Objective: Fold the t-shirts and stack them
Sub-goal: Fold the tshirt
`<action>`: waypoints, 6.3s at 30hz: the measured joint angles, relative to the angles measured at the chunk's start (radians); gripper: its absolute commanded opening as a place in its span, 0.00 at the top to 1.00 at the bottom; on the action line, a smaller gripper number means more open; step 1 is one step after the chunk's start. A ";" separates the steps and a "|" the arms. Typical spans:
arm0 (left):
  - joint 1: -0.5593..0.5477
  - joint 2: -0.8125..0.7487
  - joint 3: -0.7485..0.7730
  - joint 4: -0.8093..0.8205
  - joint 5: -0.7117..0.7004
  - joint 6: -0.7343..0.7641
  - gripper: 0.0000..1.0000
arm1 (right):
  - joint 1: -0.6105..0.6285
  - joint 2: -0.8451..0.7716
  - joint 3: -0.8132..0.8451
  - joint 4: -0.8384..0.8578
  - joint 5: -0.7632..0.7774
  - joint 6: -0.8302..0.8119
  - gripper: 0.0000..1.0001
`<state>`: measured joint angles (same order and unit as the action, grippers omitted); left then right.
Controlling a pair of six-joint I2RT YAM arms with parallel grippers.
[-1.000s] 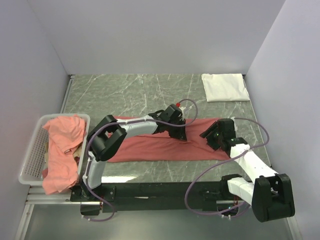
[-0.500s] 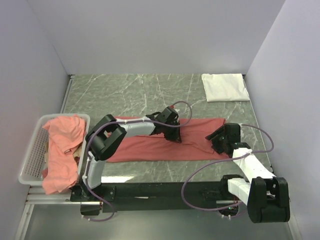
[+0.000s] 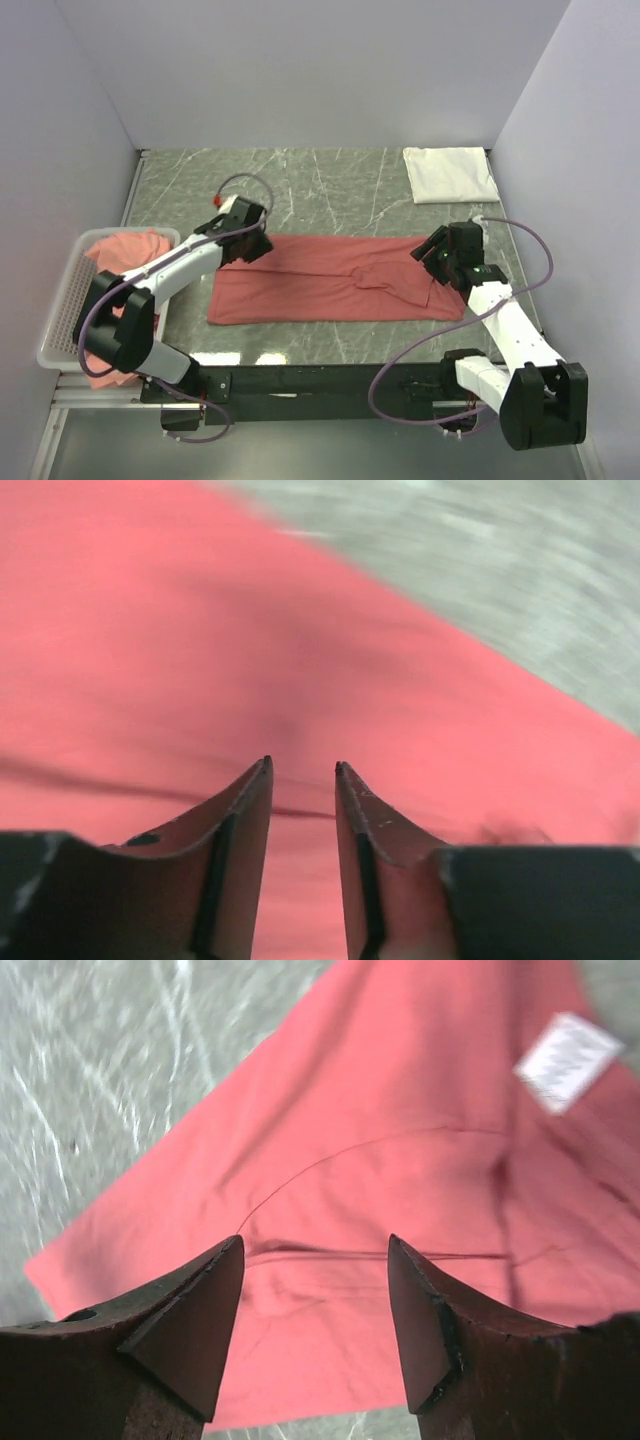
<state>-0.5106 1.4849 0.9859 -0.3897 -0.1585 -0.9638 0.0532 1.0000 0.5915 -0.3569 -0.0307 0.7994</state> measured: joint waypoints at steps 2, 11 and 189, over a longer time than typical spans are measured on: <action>0.044 -0.034 -0.064 -0.039 -0.046 -0.042 0.59 | 0.045 0.022 0.027 -0.006 0.013 -0.012 0.34; 0.232 -0.144 -0.196 -0.124 -0.166 -0.183 0.53 | 0.225 0.158 0.099 -0.007 0.029 -0.024 0.36; -0.360 -0.198 -0.420 -0.017 -0.186 -0.362 0.99 | 0.466 1.151 1.041 -0.267 0.217 -0.223 0.33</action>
<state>-0.8711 1.2869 0.5663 -0.4068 -0.3447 -1.3258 0.5194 2.1509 1.6325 -0.6235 0.1860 0.5762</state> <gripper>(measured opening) 0.013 0.676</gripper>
